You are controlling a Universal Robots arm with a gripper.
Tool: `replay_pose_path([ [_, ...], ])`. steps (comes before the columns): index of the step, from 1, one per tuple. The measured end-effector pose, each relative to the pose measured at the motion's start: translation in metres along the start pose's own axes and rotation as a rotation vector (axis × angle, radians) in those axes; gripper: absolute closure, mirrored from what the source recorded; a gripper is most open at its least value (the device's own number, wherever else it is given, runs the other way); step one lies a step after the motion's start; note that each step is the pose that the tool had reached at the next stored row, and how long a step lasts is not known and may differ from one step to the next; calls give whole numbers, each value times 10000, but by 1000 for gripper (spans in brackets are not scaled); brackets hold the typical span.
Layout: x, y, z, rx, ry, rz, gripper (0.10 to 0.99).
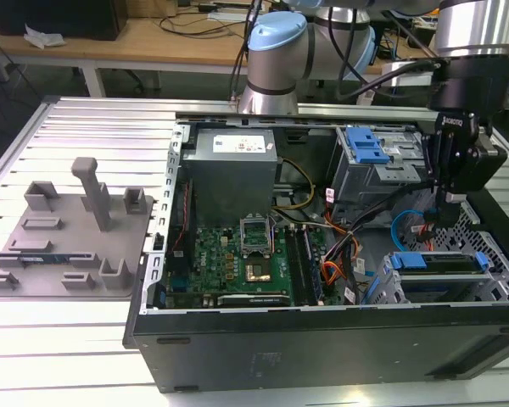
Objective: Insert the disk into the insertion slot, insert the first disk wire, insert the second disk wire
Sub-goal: 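Insert the first disk wire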
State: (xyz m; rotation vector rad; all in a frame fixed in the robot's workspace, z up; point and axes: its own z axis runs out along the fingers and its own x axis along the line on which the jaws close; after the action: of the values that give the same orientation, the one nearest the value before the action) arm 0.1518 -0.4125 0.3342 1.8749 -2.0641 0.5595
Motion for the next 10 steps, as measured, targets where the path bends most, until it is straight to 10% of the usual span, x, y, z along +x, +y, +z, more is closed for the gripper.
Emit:
replay_pose_path([
  [4,-13,-165,4,-528,36,-285,922],
  [7,72,-174,39,-620,-938,-271,922],
  [10,143,-181,36,-641,-1158,-268,922],
])
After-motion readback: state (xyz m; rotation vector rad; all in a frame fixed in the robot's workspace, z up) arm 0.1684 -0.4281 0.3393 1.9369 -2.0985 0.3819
